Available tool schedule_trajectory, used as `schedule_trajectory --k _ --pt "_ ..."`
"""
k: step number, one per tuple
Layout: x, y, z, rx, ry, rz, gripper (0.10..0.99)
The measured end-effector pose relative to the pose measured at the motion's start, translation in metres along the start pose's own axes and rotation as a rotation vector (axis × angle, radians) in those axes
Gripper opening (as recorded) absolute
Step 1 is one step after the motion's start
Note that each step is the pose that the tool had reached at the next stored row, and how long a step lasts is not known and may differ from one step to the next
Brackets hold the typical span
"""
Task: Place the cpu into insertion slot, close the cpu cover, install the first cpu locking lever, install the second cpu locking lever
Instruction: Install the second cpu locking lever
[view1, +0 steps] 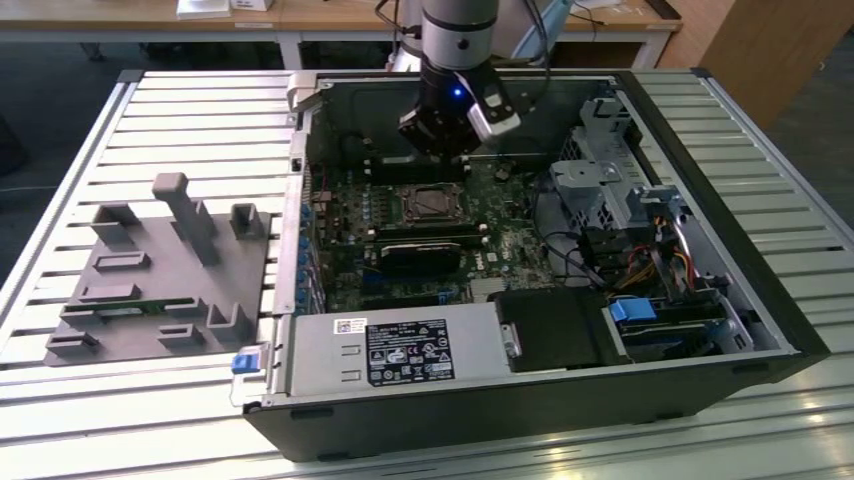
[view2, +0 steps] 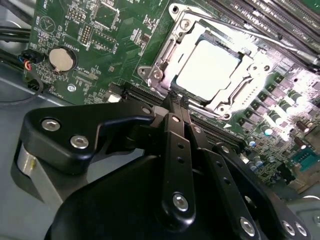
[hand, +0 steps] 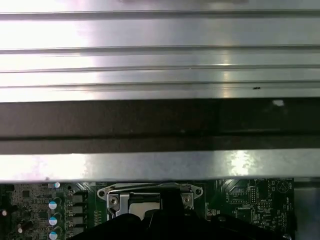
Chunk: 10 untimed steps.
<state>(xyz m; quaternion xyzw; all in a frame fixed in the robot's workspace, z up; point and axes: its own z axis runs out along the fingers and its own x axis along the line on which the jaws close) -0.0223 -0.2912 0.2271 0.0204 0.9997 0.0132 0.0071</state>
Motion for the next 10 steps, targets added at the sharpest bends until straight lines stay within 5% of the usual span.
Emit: schedule_trajectory --k 10 --pt "-0.0001 -0.0119 -0.0003 0.0 0.0 0.0 0.106"
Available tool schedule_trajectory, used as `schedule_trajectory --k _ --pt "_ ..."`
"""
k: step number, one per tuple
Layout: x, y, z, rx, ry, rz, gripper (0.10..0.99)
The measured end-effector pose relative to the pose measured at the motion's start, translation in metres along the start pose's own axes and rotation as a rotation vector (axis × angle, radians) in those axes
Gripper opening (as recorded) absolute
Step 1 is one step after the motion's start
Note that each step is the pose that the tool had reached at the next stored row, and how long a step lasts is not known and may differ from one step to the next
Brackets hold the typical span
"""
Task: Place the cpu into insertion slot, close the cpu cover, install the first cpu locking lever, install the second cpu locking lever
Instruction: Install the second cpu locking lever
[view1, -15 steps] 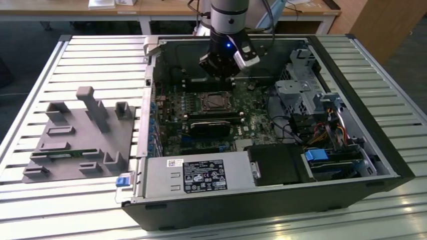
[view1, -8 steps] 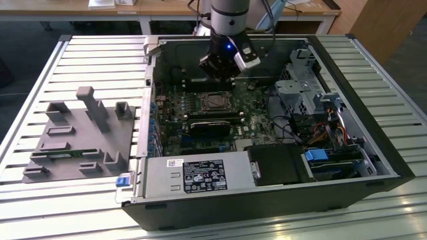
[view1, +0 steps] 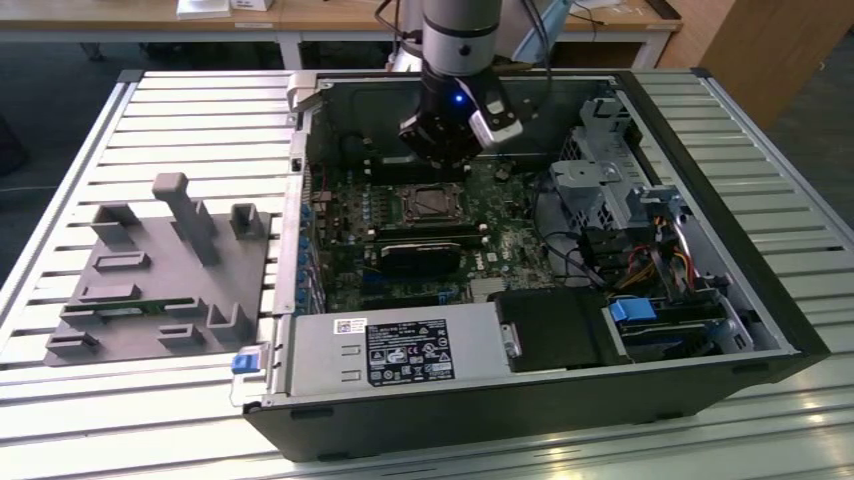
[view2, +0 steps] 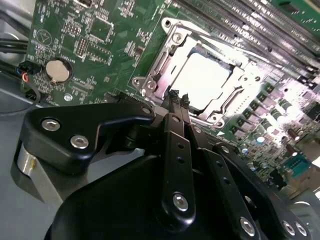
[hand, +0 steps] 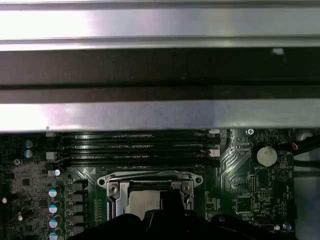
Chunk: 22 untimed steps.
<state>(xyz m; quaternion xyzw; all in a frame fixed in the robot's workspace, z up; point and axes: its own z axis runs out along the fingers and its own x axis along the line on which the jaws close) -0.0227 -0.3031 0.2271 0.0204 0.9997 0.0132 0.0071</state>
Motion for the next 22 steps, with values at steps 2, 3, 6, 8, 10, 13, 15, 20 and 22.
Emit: schedule_trajectory --k 2,3,6,8,10,13,15,20,22 --pt "-0.0001 -0.0023 0.0 0.0 0.0 0.0 0.106" --pt "-0.0001 -0.0032 0.0 0.0 -0.0001 0.0 0.106" --pt "-0.0002 -0.0049 -0.0001 0.0 0.0 0.0 0.106" --pt "-0.0002 -0.0049 -0.0001 0.0 -0.0001 0.0 0.106" --pt "-0.0002 -0.005 -0.0012 0.0 0.0 0.0 0.106" --pt "-0.0002 -0.0048 -0.0053 0.0 0.0 0.0 0.106" --pt "-0.0003 -0.0048 -0.0069 0.0 0.0 0.0 0.106" --pt "-0.0003 -0.0071 -0.007 0.0 -0.0001 0.0 0.106" --pt "-0.0004 -0.0091 -0.0071 0.0 0.0 0.0 0.106"
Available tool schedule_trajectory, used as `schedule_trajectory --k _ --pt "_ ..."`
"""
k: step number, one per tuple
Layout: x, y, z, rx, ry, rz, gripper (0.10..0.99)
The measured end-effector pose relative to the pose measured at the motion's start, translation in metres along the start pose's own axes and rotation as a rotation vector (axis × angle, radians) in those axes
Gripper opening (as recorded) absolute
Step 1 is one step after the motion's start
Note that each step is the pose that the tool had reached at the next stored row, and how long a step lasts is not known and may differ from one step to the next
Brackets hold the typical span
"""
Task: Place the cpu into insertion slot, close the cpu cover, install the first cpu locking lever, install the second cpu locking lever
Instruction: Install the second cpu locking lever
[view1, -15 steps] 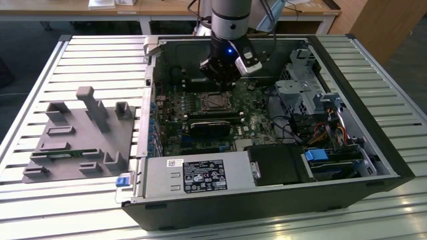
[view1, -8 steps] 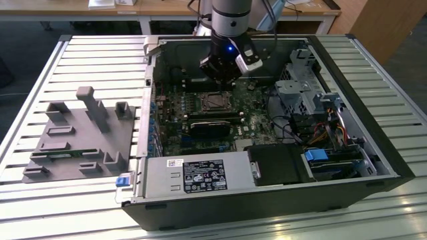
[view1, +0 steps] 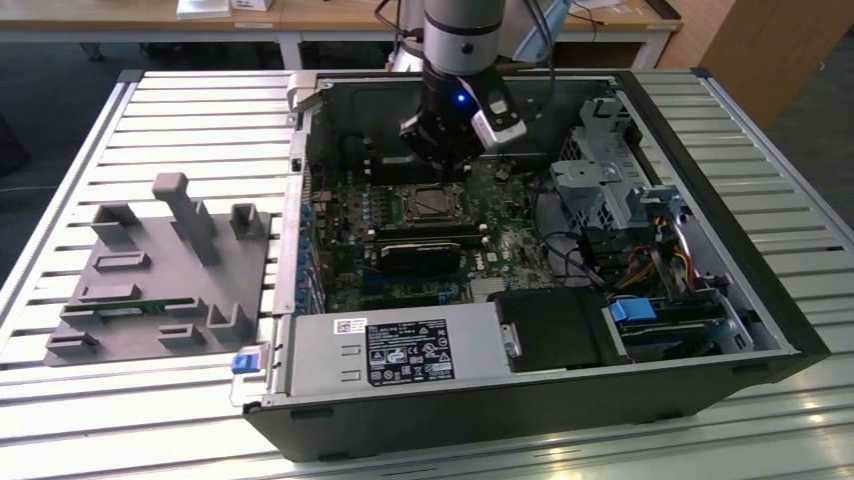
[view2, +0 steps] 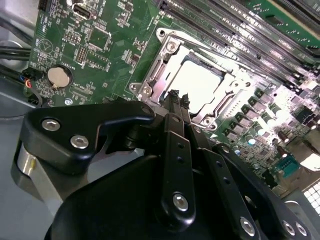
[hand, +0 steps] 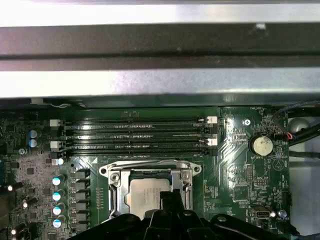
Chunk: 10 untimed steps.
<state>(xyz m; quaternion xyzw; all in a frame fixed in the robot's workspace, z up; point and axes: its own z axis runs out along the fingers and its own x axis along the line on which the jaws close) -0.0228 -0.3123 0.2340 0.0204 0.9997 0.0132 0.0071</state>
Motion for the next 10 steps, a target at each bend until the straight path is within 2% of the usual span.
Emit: schedule_trajectory --k 6,10 --pt "-0.0002 -0.0057 -0.0002 0.0 0.0 0.0 0.106" --pt "-0.0005 -0.0121 -0.0003 0.0 0.0 0.0 0.106"
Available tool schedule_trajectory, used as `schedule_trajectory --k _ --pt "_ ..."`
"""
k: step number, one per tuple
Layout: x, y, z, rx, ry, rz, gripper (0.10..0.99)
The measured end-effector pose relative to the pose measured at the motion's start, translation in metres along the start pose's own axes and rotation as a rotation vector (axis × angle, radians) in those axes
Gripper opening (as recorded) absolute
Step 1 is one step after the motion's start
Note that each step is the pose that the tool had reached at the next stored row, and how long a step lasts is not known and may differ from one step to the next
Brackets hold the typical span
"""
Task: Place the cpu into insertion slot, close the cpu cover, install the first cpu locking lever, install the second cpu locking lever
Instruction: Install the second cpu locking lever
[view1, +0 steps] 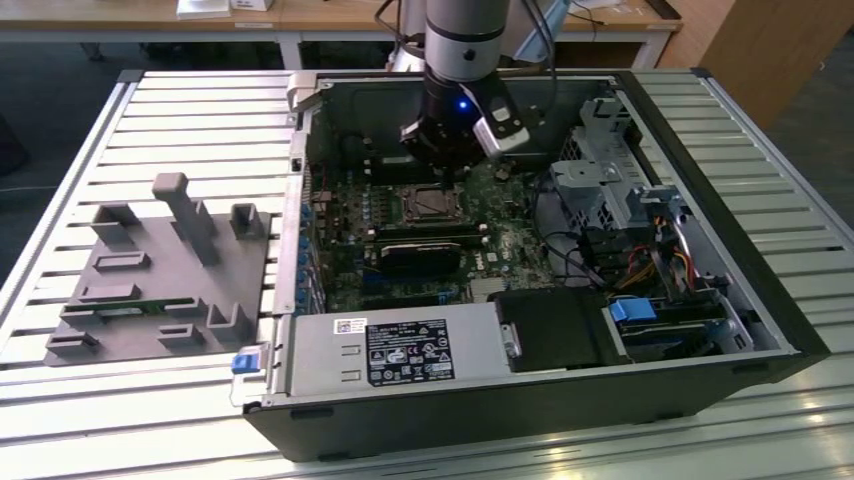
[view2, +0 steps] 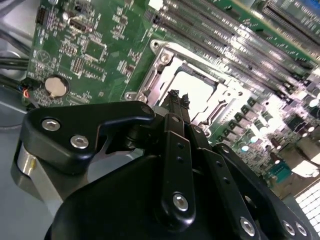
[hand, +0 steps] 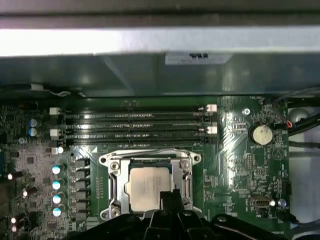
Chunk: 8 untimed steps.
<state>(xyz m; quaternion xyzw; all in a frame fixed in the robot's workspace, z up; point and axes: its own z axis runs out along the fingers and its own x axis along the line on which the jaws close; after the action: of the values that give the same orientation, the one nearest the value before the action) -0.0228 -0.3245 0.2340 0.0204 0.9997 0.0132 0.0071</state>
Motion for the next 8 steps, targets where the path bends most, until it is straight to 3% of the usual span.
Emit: schedule_trajectory --k 8 --pt "-0.0005 -0.0122 -0.0003 0.0 0.0 0.0 0.106"
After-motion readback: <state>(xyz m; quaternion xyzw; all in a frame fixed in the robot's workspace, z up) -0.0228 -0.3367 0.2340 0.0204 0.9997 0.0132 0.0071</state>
